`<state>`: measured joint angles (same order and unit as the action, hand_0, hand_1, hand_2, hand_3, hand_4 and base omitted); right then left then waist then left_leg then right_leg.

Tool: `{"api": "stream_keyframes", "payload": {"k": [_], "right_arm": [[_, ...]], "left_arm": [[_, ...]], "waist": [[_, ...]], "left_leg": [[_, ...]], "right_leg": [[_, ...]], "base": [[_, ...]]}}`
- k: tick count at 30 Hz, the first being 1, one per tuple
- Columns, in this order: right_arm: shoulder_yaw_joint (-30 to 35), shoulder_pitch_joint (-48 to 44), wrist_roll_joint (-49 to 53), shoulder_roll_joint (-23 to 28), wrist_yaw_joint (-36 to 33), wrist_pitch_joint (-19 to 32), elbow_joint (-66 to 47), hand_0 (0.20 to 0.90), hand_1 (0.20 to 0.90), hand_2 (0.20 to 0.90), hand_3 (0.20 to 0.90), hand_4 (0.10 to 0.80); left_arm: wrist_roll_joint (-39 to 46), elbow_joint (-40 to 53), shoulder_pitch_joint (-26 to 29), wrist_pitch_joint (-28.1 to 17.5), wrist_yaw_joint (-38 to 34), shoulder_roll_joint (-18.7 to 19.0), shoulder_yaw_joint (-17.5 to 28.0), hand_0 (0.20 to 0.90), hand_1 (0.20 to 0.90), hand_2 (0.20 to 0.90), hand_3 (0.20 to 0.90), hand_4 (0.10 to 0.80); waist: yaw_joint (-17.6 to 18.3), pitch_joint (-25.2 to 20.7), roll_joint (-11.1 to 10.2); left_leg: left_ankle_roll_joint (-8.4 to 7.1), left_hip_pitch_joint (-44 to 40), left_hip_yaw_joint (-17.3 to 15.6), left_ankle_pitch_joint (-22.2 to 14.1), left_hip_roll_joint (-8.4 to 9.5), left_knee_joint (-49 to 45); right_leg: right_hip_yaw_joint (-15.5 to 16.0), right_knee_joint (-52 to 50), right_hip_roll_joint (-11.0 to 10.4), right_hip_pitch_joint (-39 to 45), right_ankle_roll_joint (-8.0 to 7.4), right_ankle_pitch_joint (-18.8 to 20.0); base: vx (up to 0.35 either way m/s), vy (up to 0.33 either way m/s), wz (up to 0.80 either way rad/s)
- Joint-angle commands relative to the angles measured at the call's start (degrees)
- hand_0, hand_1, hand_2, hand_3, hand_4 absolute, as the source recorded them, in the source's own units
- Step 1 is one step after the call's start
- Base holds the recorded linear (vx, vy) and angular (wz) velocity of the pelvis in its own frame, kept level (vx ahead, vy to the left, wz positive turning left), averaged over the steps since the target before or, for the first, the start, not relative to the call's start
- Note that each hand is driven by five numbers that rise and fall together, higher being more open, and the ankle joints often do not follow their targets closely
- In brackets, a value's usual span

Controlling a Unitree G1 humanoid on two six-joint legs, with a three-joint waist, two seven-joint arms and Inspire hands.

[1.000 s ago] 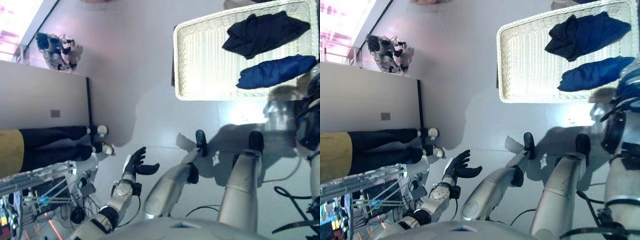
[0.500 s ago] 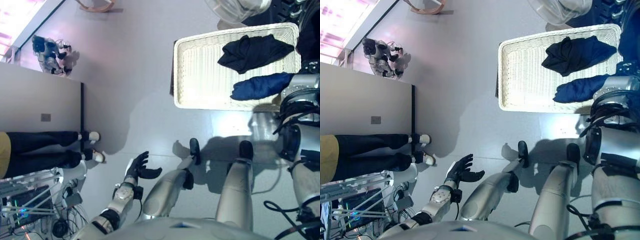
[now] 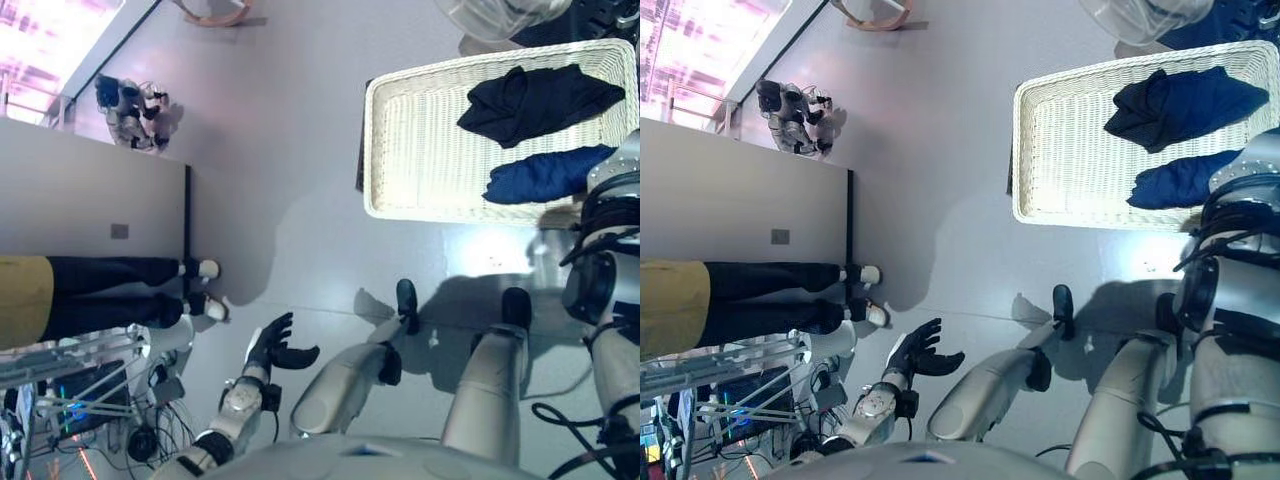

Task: Pick up the clothes and place them into the washing machine

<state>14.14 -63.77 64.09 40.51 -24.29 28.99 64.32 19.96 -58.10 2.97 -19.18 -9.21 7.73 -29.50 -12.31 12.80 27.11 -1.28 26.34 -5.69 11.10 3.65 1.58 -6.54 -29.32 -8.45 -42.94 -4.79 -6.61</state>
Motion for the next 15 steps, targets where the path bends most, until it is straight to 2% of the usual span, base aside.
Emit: {"api": "stream_keyframes", "payload": {"k": [1,4,7,13,14,15], "right_arm": [[-5.17,-0.92,-3.27,1.13,3.44,0.34,-2.20,0.900,0.900,0.900,0.900,0.800],[-4.24,-0.07,-1.69,0.33,4.94,-0.61,0.84,0.900,0.900,0.900,0.900,0.800],[-1.61,0.10,2.67,0.26,6.40,0.62,-0.01,0.900,0.900,0.900,0.900,0.800],[0.97,-3.87,9.30,6.15,7.21,4.17,-2.87,0.900,0.900,0.900,0.900,0.800],[0.44,-5.31,8.69,9.87,6.25,5.33,-4.36,0.900,0.900,0.900,0.900,0.800],[0.24,-5.57,8.47,10.07,5.91,5.30,-4.33,0.900,0.900,0.900,0.900,0.800]], "left_arm": [[-1.15,-2.95,0.23,-1.77,-1.63,2.99,0.78,0.900,0.900,0.900,0.900,0.800],[-1.74,-2.87,-0.30,-2.01,-1.51,2.81,0.84,0.900,0.900,0.900,0.900,0.800],[-2.01,-3.25,-0.51,-1.78,-1.15,2.77,0.95,0.900,0.900,0.900,0.900,0.800],[-1.73,-3.32,-0.15,-2.27,-1.41,4.06,0.84,0.900,0.900,0.900,0.900,0.800],[-0.93,-2.94,-0.57,-2.81,-1.32,4.63,1.50,0.900,0.900,0.900,0.900,0.800],[-0.86,-2.90,-0.52,-2.82,-1.28,4.55,1.39,0.900,0.900,0.900,0.900,0.800]], "waist": [[-1.01,-2.89,2.46],[-1.63,-2.82,2.68],[-2.24,-2.82,2.68],[-3.11,-3.49,2.68],[-3.49,-4.44,2.68],[-3.69,-4.64,2.68]], "left_leg": [[0.28,1.66,0.00,-3.55,5.73,-1.55],[0.20,1.93,-0.15,-3.62,6.02,-2.09],[-0.02,2.32,-0.16,-3.60,6.37,-2.36],[-1.10,3.98,-0.07,-2.72,7.73,-3.22],[-1.39,4.07,-0.01,-2.50,7.87,-2.83],[-1.40,4.23,-0.04,-2.45,7.94,-2.75]], "right_leg": [[1.35,12.05,1.79,6.40,2.17,4.73],[1.10,11.22,1.40,6.04,2.26,4.25],[1.02,10.12,1.06,5.10,2.47,3.30],[-0.60,6.14,0.54,2.48,3.18,1.66],[-0.78,6.09,0.37,2.33,3.23,0.92],[-0.85,5.92,0.32,2.04,3.24,0.79]], "base": [[0.037,0.001,-0.10],[0.041,-0.023,-0.03],[0.024,-0.037,0.06],[0.026,-0.043,0.14],[0.042,-0.052,0.21],[0.062,-0.047,0.25]]}}
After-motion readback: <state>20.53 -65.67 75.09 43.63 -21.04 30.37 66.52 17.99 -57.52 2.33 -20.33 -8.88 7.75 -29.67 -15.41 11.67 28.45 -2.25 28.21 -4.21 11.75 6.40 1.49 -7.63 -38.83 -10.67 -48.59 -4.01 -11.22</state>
